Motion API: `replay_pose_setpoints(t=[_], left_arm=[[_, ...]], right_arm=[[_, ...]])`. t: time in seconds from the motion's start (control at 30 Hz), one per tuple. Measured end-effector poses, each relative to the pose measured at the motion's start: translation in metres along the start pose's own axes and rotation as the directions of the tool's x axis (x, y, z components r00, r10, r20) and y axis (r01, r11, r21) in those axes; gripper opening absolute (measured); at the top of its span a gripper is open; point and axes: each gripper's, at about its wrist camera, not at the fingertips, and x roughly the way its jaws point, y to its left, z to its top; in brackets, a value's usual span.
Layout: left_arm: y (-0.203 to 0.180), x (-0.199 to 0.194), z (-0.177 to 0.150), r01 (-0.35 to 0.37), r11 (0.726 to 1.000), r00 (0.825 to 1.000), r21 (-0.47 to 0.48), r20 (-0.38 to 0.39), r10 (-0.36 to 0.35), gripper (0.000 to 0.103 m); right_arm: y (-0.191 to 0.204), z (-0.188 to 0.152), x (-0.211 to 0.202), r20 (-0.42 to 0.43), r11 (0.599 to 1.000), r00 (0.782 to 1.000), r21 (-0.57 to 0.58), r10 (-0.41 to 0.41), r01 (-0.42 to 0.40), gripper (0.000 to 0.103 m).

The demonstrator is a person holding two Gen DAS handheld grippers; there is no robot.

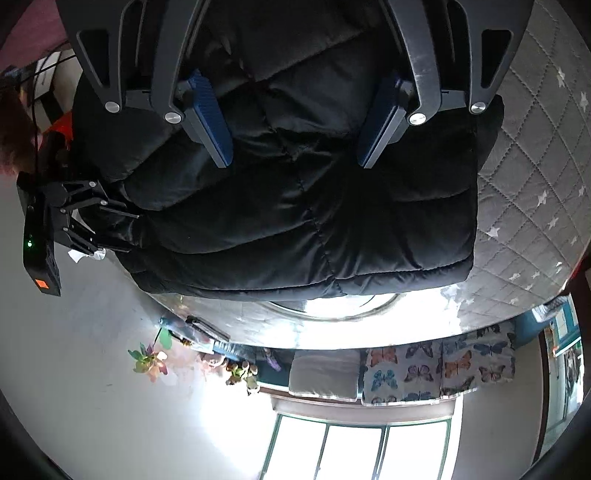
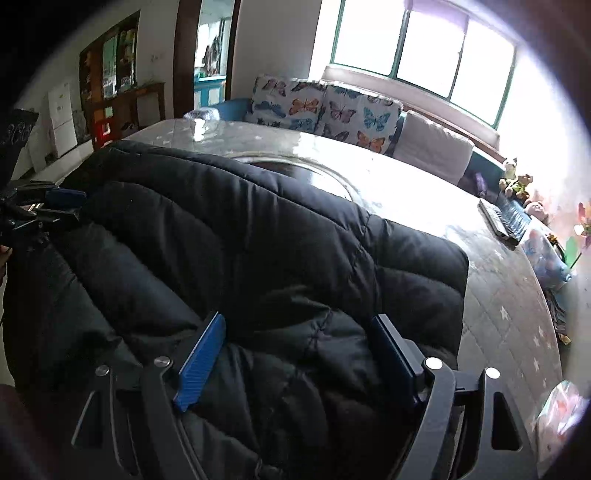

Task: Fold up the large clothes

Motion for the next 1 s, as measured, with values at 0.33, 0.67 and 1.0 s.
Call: replay_pose_setpoints(t=[0.33, 0.67, 1.0], left_arm=[[0.022, -0.053, 0.012, 0.054, 0.982, 0.996, -0.18, 0.073, -0.041, 0.076], [0.072, -0.045, 0.029, -0.136, 0.923, 0.986, -0.361, 0.045, 0.163, 0.096], [0.125, 0.004, -0.008, -0.111, 0.88, 0.992, -0.462, -0.001, 0.125, 0.103]], right_arm=[[0.003, 0.004, 0.001, 0.019, 1.0, 1.0, -0.002, -0.015, 0.015, 0.088], [0.004, 0.004, 0.002, 0.028, 1.0, 0.999, 0.003, -0.02, 0.02, 0.088], [0.009, 0.005, -0.002, 0.007, 1.0, 1.0, -0.015, 0.001, -0.001, 0.088]])
